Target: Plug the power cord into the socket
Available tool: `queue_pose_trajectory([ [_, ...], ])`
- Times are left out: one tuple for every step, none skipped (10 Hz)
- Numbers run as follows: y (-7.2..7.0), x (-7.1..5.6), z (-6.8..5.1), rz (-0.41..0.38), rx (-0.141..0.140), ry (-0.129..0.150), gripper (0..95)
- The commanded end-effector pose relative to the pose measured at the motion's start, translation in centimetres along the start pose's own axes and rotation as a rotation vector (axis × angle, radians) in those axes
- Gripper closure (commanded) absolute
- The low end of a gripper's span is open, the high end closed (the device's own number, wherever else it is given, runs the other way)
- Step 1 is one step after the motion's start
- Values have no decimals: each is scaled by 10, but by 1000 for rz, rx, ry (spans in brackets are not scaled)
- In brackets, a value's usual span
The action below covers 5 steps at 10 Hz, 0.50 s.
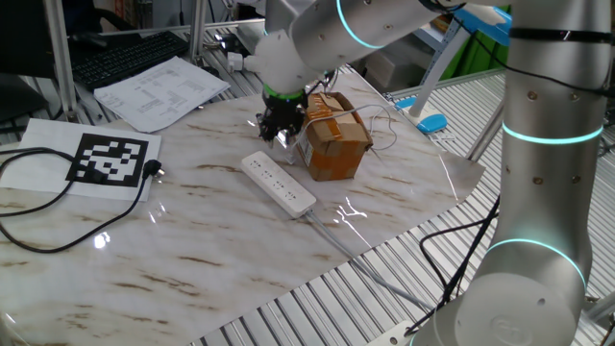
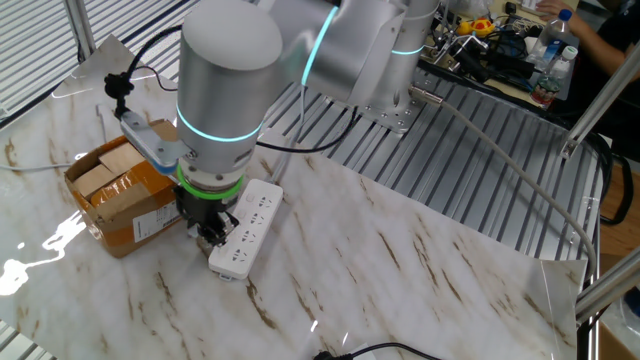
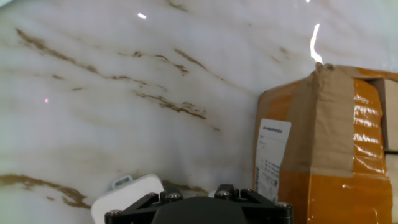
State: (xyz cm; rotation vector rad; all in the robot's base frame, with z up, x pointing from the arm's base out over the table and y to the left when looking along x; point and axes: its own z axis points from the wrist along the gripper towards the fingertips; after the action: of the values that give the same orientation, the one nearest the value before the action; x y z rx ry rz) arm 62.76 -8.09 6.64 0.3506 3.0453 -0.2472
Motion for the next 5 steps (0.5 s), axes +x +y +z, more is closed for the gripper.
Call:
queue_pose_trajectory([
  [7,-1,-17,117,-8,37,570],
  [11,-1,-25,159,-12,47,570],
  [14,1,-37,227,-12,58,570],
  [15,2,-44,273,-17,66,570],
  [15,4,-50,328,-32,75,570],
])
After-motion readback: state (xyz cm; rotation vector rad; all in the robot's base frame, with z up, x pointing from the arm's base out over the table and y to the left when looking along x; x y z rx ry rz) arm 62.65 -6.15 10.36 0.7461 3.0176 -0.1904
